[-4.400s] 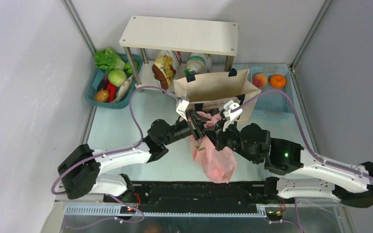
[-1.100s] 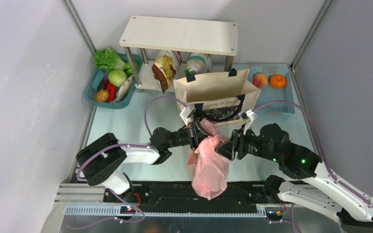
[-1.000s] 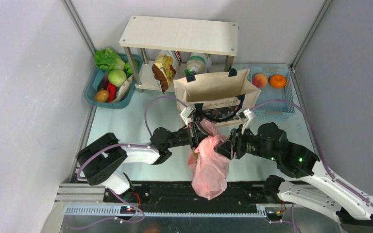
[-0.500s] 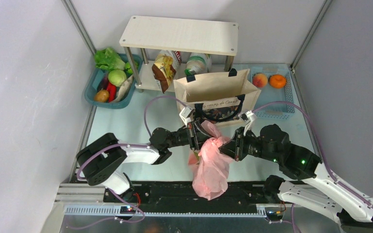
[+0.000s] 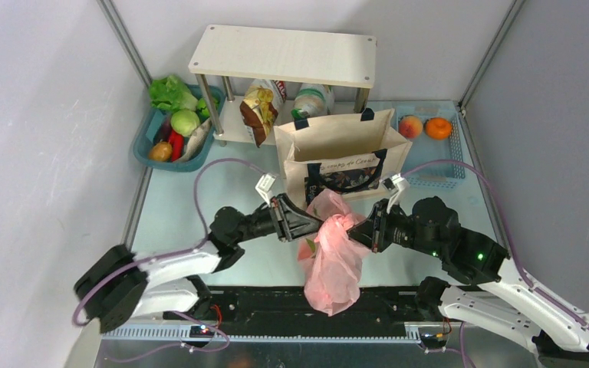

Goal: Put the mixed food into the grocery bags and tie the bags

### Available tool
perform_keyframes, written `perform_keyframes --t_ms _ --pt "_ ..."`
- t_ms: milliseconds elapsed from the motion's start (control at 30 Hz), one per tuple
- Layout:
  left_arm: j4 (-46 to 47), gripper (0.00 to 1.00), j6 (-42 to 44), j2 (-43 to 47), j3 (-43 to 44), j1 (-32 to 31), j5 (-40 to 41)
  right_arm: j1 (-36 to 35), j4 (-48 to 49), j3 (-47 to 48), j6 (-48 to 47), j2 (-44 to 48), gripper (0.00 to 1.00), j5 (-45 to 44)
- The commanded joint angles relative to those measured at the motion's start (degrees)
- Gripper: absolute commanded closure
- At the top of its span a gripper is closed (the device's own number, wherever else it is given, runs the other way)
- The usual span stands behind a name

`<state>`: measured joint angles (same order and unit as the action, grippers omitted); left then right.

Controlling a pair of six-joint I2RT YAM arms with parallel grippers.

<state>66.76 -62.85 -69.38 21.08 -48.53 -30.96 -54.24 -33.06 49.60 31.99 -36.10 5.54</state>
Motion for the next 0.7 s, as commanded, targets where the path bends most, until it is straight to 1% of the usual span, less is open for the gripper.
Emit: perform_keyframes --t_ms 0,33,67,100,133,167,233,267,333,400,500,667 --pt "-17.74 0.69 9.38 13.37 -1.14 0.32 5.87 0.10 1.49 0.49 0.79 0.87 1.00 -1.64" --pt "-22.38 0.69 10.72 17.83 -1.64 0.18 7.39 0.10 1.55 0.49 0.79 0.86 1.00 -1.66" --pt "-24.49 0.69 11.34 20.23 -1.87 0.01 8.37 0.14 1.53 0.49 0.84 0.85 1.00 -1.67" --pt "-28.79 0.69 12.62 24.38 -2.22 -0.47 10.37 0.11 1.62 0.49 0.91 0.81 1.00 -1.67" --pt "-32.35 0.69 13.13 26.32 -2.33 -0.88 12.37 0.10 1.65 0.49 0.93 0.79 1.00 -1.67" --pt "-33.69 0.68 13.64 29.48 -2.53 -1.94 13.23 0.12 1.70 0.49 0.91 0.77 1.00 -1.63" --pt "-36.23 0.67 13.72 32.54 -2.60 -4.03 15.61 0.14 2.01 0.49 1.03 0.62 1.00 -1.40" --pt "-37.46 0.65 13.81 33.16 -2.52 -4.91 17.63 0.12 2.15 0.49 1.03 0.53 1.00 -1.28" --pt "-39.07 0.60 14.49 34.23 -2.04 -9.25 20.89 0.12 2.29 0.48 1.12 0.38 1.00 -1.16" --pt "-40.39 0.57 15.40 33.92 -1.17 -11.85 23.80 0.10 2.23 0.49 1.14 0.33 1.00 -1.15" --pt "-41.19 0.54 16.06 32.08 0.22 -13.84 25.97 0.10 2.27 0.49 1.22 0.33 1.00 -1.15" --pt "-41.68 0.53 16.33 29.67 1.76 -14.67 26.70 0.05 2.76 0.49 1.31 0.03 1.00 -0.77"
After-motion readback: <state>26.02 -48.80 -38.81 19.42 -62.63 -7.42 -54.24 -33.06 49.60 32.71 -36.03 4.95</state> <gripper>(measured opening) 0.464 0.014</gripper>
